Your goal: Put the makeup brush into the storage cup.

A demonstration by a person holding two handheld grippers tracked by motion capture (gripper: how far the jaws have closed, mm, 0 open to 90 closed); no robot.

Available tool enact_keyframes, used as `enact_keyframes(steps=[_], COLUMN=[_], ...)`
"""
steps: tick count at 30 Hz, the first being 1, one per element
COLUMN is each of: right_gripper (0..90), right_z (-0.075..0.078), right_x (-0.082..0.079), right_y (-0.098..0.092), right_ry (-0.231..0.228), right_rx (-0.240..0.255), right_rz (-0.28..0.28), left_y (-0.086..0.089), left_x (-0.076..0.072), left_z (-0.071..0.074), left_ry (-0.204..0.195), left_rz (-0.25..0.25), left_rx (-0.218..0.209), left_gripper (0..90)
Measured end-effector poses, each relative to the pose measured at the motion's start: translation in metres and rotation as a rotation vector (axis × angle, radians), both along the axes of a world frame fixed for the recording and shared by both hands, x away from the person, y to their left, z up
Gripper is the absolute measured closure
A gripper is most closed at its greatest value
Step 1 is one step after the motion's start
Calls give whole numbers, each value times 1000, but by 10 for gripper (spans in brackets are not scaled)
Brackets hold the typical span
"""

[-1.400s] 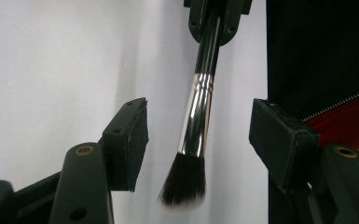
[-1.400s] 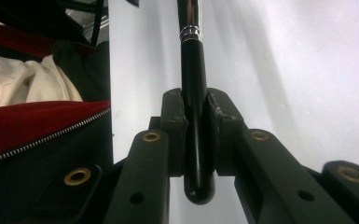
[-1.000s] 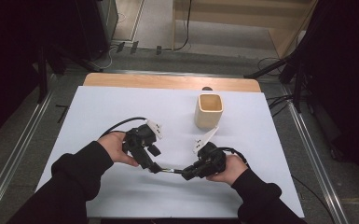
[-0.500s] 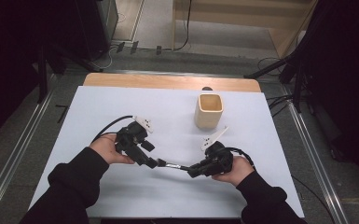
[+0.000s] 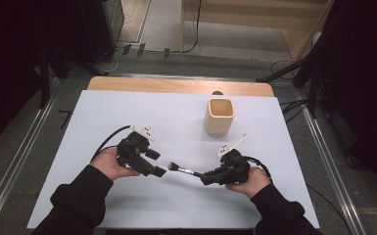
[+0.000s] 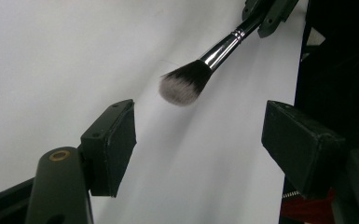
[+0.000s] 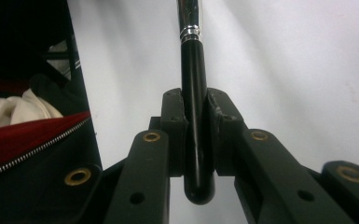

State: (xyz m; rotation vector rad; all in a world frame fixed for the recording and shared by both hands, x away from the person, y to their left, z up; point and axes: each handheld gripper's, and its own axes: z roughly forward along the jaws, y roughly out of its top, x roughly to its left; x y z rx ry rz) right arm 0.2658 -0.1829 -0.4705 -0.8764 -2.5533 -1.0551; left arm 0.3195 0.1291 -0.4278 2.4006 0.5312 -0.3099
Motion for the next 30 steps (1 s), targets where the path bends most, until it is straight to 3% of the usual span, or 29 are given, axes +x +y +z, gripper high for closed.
enact_keyframes(steps=[10, 14, 21, 30], right_gripper=[796, 796, 796, 796], right_z=[-1, -3, -1, 2], right_x=[-5, -5, -8, -13], right_y=[1, 0, -4, -10], right_ry=[-2, 4, -19, -57], right_rx=[16, 24, 76, 151], right_rz=[-69, -116, -209, -301], left_y=[8, 11, 11, 1], left_x=[-4, -6, -11, -21], left_z=[-1, -4, -7, -6], left_ry=[7, 11, 6, -41], left_rz=[95, 141, 162, 186], left_rx=[-53, -53, -82, -127], left_gripper=[287, 293, 291, 291])
